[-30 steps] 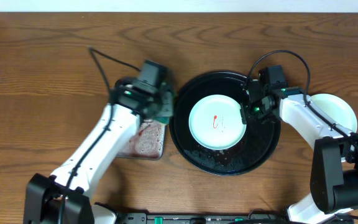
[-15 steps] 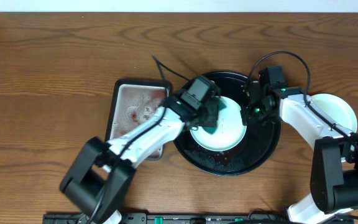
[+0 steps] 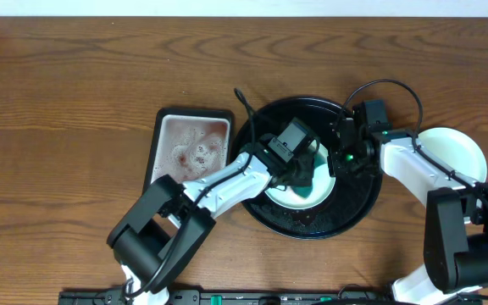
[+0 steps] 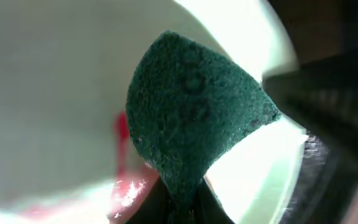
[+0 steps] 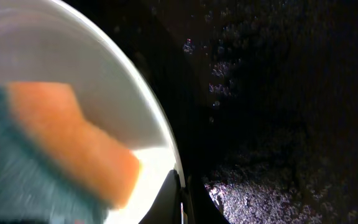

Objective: Clean dirty plates on tray and stack at the side
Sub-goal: 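Scrub the pale green plate held by right gripper with the sponge, then return the sponge to the soapy pan with the left gripper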

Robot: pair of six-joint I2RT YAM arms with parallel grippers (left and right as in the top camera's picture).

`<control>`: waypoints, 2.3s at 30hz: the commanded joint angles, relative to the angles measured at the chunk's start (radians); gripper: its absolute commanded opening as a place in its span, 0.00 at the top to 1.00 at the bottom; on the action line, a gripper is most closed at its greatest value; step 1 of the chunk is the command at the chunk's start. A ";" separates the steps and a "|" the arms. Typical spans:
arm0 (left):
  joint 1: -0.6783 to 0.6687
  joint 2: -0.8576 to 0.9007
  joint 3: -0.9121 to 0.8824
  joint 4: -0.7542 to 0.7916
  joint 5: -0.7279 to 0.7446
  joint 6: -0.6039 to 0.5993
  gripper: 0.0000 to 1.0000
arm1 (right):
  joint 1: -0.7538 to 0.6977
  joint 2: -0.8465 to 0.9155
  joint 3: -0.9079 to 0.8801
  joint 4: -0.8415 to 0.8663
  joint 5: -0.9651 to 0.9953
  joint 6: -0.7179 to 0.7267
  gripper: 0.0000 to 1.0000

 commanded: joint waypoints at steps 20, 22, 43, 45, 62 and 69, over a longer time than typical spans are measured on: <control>-0.019 0.034 0.009 0.072 -0.043 -0.117 0.92 | 0.016 0.017 -0.035 0.009 0.011 0.006 0.99; -0.019 0.063 0.009 0.075 -0.043 -0.131 0.92 | 0.016 0.017 -0.035 0.009 0.011 0.006 0.99; 0.040 -0.125 0.009 -0.131 -0.257 0.004 0.92 | 0.016 0.017 -0.035 0.008 0.011 0.006 0.99; 0.025 -0.105 0.009 -0.116 -0.255 -0.021 0.93 | 0.016 0.017 -0.035 0.008 0.011 0.006 0.99; 0.027 0.012 0.009 -0.146 -0.354 0.032 0.92 | 0.016 0.017 -0.035 0.008 0.011 0.006 0.99; 0.049 -0.150 0.009 -0.183 -0.347 0.063 0.92 | 0.016 0.017 -0.035 0.009 0.011 0.006 0.99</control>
